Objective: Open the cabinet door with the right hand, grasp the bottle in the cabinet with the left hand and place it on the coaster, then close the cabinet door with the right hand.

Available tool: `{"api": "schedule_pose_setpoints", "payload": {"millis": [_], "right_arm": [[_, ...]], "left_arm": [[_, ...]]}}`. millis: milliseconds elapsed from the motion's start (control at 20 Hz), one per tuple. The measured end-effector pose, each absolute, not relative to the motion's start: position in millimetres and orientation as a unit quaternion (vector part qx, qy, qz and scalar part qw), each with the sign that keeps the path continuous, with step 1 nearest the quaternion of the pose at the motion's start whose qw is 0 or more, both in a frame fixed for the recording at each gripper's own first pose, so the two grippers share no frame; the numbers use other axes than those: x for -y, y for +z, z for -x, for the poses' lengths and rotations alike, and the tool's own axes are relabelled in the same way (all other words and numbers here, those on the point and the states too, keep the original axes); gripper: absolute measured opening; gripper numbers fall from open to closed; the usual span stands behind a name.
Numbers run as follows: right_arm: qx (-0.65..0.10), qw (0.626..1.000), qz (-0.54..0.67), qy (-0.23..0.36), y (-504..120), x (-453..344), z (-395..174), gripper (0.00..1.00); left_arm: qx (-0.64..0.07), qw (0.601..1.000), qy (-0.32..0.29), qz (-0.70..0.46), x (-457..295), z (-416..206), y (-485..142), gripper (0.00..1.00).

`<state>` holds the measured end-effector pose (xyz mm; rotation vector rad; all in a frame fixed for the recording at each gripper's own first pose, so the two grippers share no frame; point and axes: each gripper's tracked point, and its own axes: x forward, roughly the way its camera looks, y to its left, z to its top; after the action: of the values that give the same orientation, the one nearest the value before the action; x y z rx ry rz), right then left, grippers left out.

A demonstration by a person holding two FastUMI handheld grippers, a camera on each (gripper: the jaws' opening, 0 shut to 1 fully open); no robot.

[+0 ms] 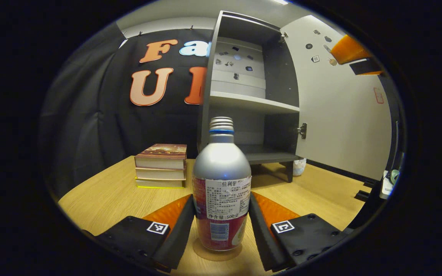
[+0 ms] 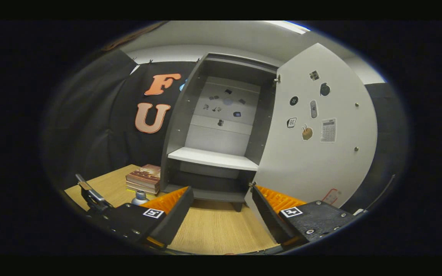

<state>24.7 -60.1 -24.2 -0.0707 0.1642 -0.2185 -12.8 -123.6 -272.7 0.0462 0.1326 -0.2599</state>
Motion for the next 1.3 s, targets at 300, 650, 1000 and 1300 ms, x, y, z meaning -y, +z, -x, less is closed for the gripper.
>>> {"api": "schedule_pose_setpoints", "payload": {"millis": [300, 650, 1000, 1300], "right_arm": [[-0.073, 0.989, 0.044, -0.124, -22.2, 64.9, -25.5, 0.95], [-0.071, 0.990, 0.072, -0.100, -20.0, 61.7, -25.6, 0.95], [-0.076, 0.991, 0.052, -0.097, -19.8, 56.8, -21.6, 0.95], [-0.071, 0.991, 0.048, -0.099, -15.5, 57.3, -19.7, 0.95]], "left_arm": [[-0.076, 0.990, -0.119, -0.029, 119.9, 4.9, -296.6, 0.84], [-0.100, 0.987, -0.124, -0.030, 117.1, 19.9, -298.8, 0.84], [-0.115, 0.984, -0.129, -0.046, 117.9, 26.1, -299.0, 0.87], [-0.117, 0.981, -0.138, -0.066, 117.8, 23.9, -292.7, 0.92]]}}
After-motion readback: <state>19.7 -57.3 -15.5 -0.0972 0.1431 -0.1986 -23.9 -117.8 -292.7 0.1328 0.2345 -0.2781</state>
